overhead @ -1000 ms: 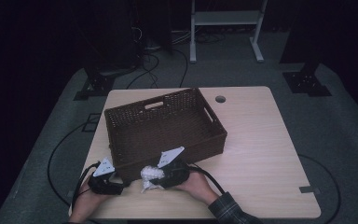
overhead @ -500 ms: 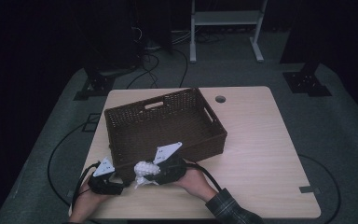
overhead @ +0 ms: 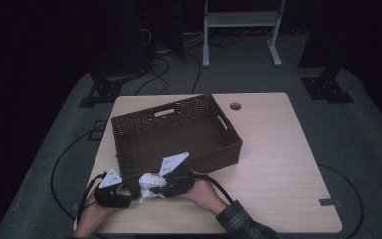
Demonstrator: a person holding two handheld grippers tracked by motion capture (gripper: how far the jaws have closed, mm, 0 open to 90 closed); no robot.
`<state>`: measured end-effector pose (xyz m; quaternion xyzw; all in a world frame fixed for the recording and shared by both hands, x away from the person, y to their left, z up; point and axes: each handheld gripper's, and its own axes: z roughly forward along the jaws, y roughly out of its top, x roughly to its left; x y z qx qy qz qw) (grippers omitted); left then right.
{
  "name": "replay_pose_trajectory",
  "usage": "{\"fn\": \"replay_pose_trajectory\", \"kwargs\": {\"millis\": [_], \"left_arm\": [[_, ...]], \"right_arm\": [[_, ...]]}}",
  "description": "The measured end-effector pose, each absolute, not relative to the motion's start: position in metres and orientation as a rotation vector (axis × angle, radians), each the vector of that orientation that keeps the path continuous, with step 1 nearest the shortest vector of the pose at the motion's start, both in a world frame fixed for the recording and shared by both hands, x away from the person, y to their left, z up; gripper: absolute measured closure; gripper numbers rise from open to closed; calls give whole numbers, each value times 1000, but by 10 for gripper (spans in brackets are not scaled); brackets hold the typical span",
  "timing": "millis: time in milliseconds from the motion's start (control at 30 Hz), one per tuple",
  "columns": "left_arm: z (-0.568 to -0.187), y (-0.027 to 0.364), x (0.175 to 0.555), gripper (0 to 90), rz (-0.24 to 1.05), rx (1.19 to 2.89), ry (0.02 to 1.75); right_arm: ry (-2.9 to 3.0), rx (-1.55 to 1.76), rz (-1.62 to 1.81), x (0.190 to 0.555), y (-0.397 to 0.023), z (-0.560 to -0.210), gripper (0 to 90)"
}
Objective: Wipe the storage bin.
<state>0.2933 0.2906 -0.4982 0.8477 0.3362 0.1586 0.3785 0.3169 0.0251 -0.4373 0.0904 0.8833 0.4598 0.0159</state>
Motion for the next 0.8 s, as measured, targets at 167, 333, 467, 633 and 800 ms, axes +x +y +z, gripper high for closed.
{"fn": "replay_pose_trajectory", "kwargs": {"millis": [167,333,467,633,800], "left_arm": [[-498,291,293,221,405,2165,859],[-498,290,293,221,406,2163,859],[-499,290,293,221,406,2160,861],[-499,290,293,222,406,2160,861],[-498,290,293,222,407,2161,861]], "right_arm": [[2768,271,1399,318,30,-445,604],[2792,277,1366,318,36,-452,604],[2814,271,1339,319,39,-460,604],[2832,273,1317,319,45,-468,604],[2843,266,1297,318,50,-471,605]]}}
